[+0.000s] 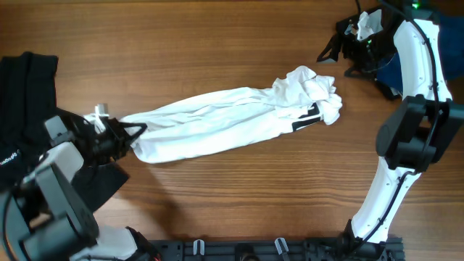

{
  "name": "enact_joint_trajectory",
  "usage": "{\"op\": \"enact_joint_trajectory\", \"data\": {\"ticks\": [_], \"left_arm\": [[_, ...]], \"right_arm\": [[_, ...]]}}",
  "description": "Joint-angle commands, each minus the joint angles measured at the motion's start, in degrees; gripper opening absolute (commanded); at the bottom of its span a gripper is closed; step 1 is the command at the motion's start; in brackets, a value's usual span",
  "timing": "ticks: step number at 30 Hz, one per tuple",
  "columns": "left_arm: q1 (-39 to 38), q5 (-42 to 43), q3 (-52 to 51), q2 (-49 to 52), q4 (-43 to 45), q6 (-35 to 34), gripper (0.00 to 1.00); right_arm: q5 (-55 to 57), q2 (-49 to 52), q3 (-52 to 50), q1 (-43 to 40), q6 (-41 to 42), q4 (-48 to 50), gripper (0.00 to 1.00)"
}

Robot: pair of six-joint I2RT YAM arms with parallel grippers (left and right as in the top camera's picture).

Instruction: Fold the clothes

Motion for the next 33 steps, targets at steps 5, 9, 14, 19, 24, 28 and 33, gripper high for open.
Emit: {"op": "enact_joint_trajectory", "data": {"ticks": [5, 9, 14, 19, 24, 28, 33], "left_arm": [[-2.0, -7.6, -0.3, -11.2, -2.4, -9.0, 0.04], [-10.6, -11.9, 0.0, -12.5, -1.2, -14.5, 0.04], [-23.6, -14.0, 1.7, -12.5, 6.0, -23.2, 0.04], [-32.9, -18.0, 5.5, -12.5, 9.6, -27.4, 0.04], [-36.0, -19.7, 7.9, -12.4, 9.7, -28.9, 0.04], [-36.0, -20.0, 8.0, -12.3, 9.4, -29.9, 0.04], [-37.2, -22.3, 8.0, -12.0, 9.7, -30.8, 0.04]], "right_arm": [[-1.5, -1.4, 1.2, 2.4, 0.3, 0.7, 1.00], [-1.5, -1.4, 1.2, 2.6, 0.3, 0.7, 1.00], [-1.4, -1.4, 1.2, 2.7, 0.2, 0.6, 1.00], [-1.2, -1.4, 1.2, 2.7, -0.4, 0.6, 1.00], [-1.0, -1.4, 1.2, 2.7, -0.9, 0.5, 1.00], [-1.0, -1.4, 1.2, 2.7, -1.1, 0.5, 1.00], [-1.0, -1.4, 1.2, 2.7, -1.1, 0.5, 1.00]]}}
